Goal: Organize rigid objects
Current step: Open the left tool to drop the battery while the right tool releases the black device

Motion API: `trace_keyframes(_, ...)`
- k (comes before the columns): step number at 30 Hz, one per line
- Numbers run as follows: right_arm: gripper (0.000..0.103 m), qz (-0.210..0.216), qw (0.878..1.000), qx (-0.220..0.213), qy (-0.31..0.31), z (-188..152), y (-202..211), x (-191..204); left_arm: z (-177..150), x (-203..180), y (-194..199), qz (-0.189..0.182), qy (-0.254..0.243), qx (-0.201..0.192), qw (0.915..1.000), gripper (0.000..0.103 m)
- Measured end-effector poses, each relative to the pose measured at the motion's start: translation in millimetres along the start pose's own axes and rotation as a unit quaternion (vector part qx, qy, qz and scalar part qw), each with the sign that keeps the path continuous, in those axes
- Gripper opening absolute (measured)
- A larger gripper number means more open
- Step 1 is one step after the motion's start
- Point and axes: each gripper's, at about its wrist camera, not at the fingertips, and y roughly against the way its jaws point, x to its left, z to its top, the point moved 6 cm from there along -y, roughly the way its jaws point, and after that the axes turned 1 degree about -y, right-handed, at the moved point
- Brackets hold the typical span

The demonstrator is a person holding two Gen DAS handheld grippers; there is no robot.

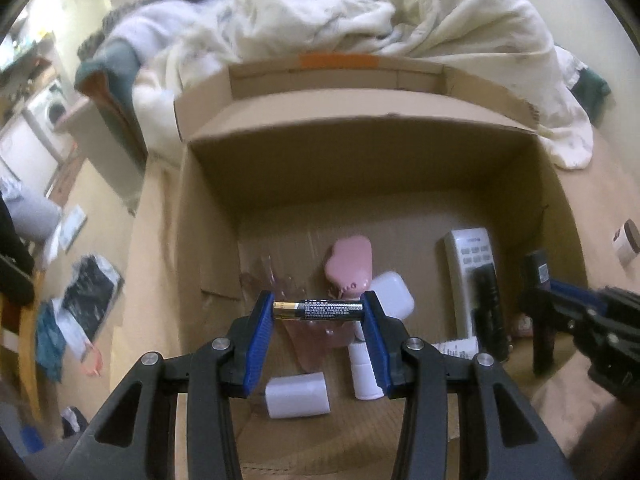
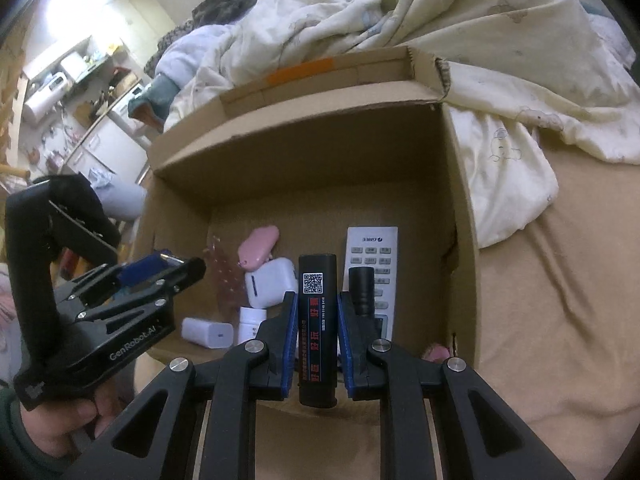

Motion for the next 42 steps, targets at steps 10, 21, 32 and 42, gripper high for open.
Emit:
trace_keyframes(10,0.020,-0.003,1.000,0.009,-0.017,-0.4,-5.9,-4.6,-9.7,-7.1,-12.9,0.004,-0.010,0.022,0.9997,0.040)
trace_keyframes(21,0.068,0.006,0.999,-0.033,-0.027,10.2,10.9,-5.3,-8.6,-2.3,-7.0,0.004,0.005,0.015,0.9999,0.069)
trace_keyframes(32,0.103,-0.002,0.994,-0.099,-0.049,21.7,40.5,-11.6,7.2,4.3,33.9,-0.030,0.024,-0.021,0.9990,0.100)
trace_keyframes(42,0.103,-0.041,0.988,-0.144,-0.030,13.5,92.6,-0.2,8.1,25.2,99.6,0.045,0.022,-0.089,0.9948,0.100)
